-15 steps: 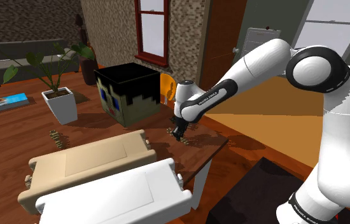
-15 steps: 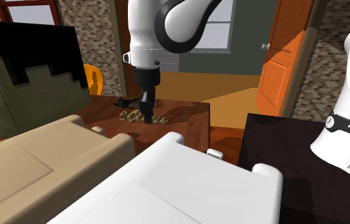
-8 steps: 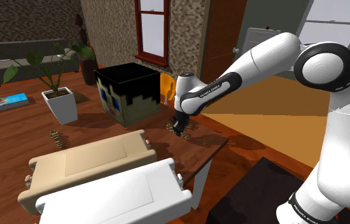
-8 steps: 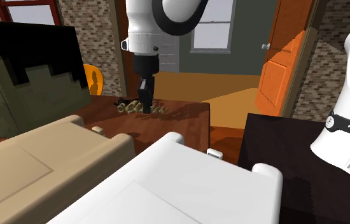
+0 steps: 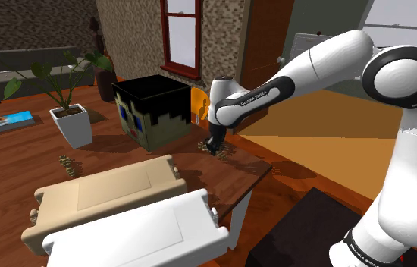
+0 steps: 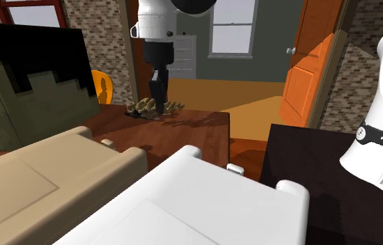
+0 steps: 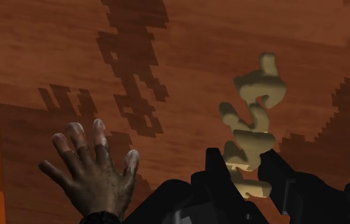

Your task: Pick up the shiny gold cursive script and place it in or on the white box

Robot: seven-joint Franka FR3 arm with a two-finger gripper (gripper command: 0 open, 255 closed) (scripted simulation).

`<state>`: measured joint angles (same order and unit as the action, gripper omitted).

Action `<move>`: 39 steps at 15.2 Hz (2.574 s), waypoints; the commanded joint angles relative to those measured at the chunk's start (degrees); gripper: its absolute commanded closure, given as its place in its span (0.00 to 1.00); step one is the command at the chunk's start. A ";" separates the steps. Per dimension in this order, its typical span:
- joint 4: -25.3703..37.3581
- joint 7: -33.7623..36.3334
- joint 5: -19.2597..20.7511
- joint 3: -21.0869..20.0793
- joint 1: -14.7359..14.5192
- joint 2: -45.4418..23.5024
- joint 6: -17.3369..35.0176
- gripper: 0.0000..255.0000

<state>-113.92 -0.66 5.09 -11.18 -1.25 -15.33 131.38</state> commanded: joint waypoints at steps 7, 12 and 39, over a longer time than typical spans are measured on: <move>2.38 -0.77 -1.04 -0.30 0.25 3.19 -5.50 1.00; 4.30 -1.14 -1.54 -0.42 0.33 4.78 -8.97 1.00; 9.87 28.73 2.41 -11.99 -16.82 3.25 -14.62 1.00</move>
<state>-104.85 26.64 7.10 -22.76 -17.24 -11.46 117.08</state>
